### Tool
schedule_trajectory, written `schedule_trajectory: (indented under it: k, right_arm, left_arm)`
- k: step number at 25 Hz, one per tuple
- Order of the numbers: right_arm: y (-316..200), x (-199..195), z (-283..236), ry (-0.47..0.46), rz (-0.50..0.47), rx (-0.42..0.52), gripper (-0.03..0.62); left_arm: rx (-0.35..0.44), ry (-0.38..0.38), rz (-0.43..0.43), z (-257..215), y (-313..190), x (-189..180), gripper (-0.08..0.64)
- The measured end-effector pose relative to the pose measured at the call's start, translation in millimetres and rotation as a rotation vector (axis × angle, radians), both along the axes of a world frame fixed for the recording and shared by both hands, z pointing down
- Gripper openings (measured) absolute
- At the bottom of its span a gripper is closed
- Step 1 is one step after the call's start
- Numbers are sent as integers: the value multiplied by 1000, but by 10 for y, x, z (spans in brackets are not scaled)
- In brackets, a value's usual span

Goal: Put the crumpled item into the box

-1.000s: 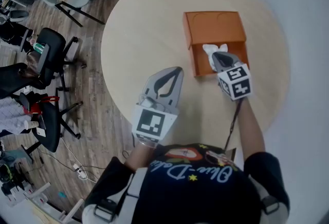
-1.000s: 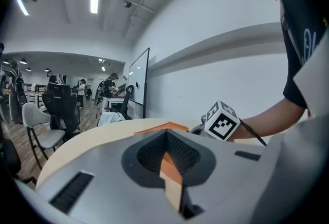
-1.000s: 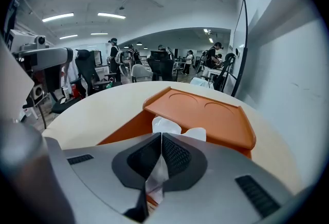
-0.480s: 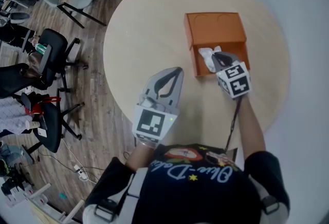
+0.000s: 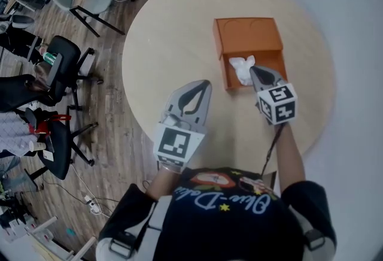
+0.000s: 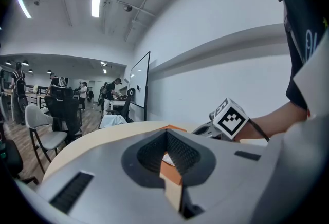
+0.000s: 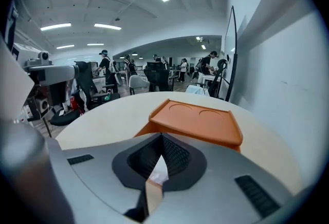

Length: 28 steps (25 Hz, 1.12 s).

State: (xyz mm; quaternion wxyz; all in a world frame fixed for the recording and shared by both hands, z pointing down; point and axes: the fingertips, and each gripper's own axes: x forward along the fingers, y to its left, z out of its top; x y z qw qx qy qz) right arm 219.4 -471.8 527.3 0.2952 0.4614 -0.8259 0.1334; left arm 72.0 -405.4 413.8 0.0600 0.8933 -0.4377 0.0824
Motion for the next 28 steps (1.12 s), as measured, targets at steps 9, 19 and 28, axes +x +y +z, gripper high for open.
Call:
schedule_trajectory:
  k: [9, 19, 28]
  right_arm:
    - [486, 80, -752, -173, 74, 153, 0]
    - [784, 142, -1159, -217, 83, 255, 0]
    - [847, 144, -1194, -213, 101, 257, 0]
  left_arm:
    - [13, -2, 20, -131, 173, 69, -8]
    - [18, -10, 43, -168, 343, 142, -8]
    - [20, -11, 35, -170, 380, 110, -8]
